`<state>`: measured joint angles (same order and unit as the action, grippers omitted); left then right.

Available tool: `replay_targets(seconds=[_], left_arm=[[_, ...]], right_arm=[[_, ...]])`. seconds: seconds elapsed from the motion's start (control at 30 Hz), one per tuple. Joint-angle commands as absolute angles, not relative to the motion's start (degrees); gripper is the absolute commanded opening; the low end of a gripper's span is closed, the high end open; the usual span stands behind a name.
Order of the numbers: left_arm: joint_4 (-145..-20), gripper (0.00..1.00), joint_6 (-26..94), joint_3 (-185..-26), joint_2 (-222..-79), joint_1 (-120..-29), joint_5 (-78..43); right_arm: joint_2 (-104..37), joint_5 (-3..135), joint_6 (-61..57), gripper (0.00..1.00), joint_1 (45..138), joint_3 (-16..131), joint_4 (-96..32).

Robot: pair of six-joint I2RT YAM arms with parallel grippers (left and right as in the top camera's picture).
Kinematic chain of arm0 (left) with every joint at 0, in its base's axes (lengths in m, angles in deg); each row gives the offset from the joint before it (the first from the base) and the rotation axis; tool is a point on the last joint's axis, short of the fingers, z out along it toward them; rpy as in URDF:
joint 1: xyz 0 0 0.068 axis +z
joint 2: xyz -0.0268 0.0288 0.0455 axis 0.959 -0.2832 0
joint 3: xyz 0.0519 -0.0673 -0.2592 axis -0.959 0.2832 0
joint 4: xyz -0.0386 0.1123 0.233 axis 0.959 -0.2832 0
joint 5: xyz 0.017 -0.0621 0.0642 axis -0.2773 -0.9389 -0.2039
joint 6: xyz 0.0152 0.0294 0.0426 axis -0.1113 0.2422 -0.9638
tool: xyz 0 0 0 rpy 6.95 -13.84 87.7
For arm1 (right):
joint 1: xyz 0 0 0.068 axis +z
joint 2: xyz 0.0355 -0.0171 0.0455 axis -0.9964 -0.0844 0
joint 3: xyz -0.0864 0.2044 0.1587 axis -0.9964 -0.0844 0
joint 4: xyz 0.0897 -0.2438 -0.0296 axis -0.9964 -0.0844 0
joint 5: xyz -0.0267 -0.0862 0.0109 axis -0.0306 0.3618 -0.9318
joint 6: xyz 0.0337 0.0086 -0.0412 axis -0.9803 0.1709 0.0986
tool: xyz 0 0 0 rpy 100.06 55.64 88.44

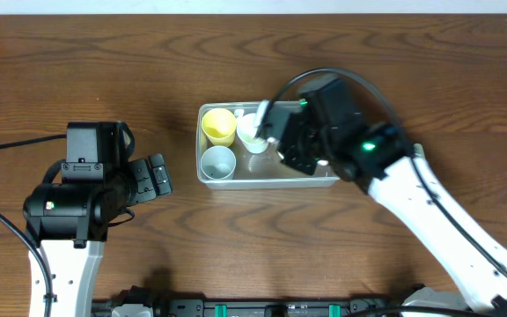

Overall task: Pack container
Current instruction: 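Carry the white fork into the container and release it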

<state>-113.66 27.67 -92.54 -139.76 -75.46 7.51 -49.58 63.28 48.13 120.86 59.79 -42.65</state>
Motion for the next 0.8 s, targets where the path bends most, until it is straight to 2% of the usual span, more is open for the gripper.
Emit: replay_targets(seconds=[0.0, 0.23, 0.27, 0.33, 0.37, 0.5, 0.57, 0.77], left_arm=[[-113.8, 0.98, 27.8, -92.3, -139.7, -75.2, 8.2], [-113.8, 0.98, 27.8, -92.3, -139.7, -75.2, 8.2], [-113.8, 0.98, 27.8, -92.3, -139.7, -75.2, 8.2], [-113.8, 0.98, 27.8, -92.3, -139.7, -75.2, 8.2], [-113.8, 0.98, 27.8, -92.3, -139.7, -75.2, 8.2], [-113.8, 0.98, 27.8, -92.3, -139.7, -75.2, 8.2], [-113.8, 0.98, 27.8, -92.3, -139.7, -75.2, 8.2], [-113.8, 0.98, 27.8, -92.3, -139.7, -75.2, 8.2]], right_arm=[[-52.6, 62.6, 51.4, 0.04, 123.1, 60.0, -42.8], [-55.4, 62.6, 50.9, 0.06, 124.6, 60.0, -42.7], [-55.4, 62.6, 50.6, 0.09, 124.6, 60.0, -42.8], [-55.4, 62.6, 50.3, 0.26, 124.6, 60.0, -42.9], [-55.4, 62.6, 50.3, 0.31, 124.6, 60.0, -43.0], [-55.4, 62.6, 50.3, 0.38, 124.6, 60.0, -43.4], [-55.4, 62.6, 50.3, 0.45, 124.6, 60.0, -43.6], [-55.4, 62.9, 45.8, 0.47, 124.3, 60.0, -43.0]])
